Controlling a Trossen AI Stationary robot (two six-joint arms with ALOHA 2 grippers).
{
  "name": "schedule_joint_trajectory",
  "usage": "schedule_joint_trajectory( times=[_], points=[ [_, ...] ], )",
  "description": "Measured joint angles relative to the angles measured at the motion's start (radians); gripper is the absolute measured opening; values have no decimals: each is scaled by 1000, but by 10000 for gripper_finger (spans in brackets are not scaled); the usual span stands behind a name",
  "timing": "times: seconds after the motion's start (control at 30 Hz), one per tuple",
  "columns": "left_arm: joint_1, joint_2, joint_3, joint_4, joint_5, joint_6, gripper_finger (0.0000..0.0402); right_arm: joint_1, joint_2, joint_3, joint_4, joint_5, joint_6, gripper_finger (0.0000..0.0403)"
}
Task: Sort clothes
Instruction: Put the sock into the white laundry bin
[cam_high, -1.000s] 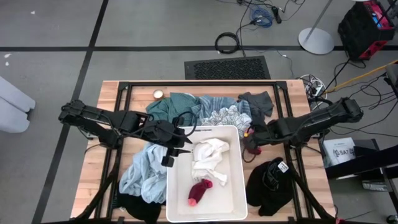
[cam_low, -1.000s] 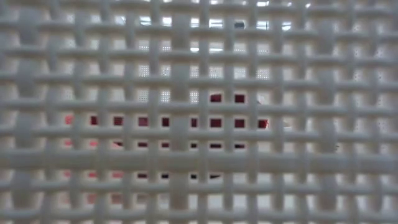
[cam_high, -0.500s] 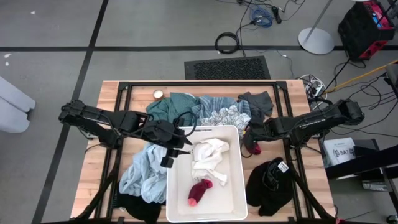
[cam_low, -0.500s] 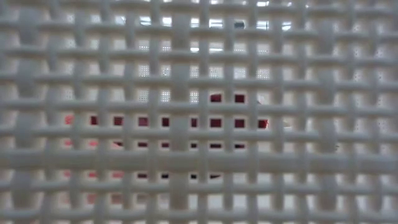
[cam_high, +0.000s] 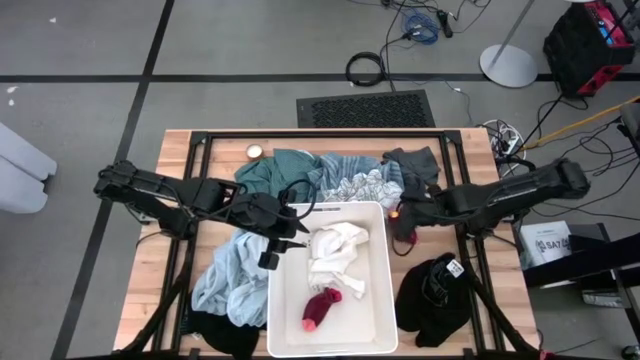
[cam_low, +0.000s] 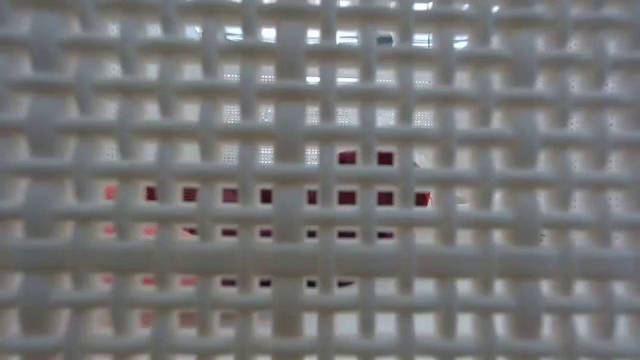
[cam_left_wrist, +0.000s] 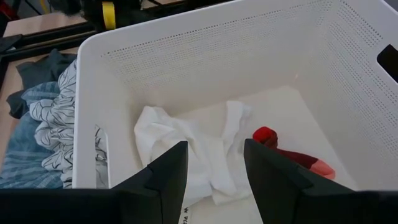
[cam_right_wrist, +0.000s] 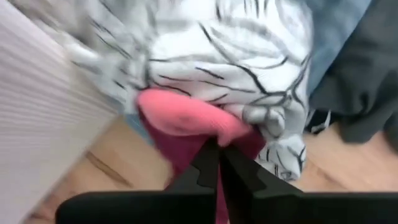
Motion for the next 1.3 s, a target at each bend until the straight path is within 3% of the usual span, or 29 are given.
schedule_joint_trajectory(
  times=[0.37,0.57,0.7,0.9,1.1,1.3],
  points=[
    [0,0,0,0,0,1,166,233,-89,154,-14,300,-10,0],
    [4,0,-10,72,0,5,166,318,-89,187,99,486,-96,0],
    [5,0,-16,181,-44,32,166,344,-89,186,237,531,-218,0],
    [13,55,-15,397,-206,88,166,351,-89,186,391,621,-373,0],
    [46,139,-15,544,-210,90,166,351,-87,186,478,651,-464,0],
    [47,243,-15,737,-234,270,166,351,-77,186,558,656,-524,0]
  ],
)
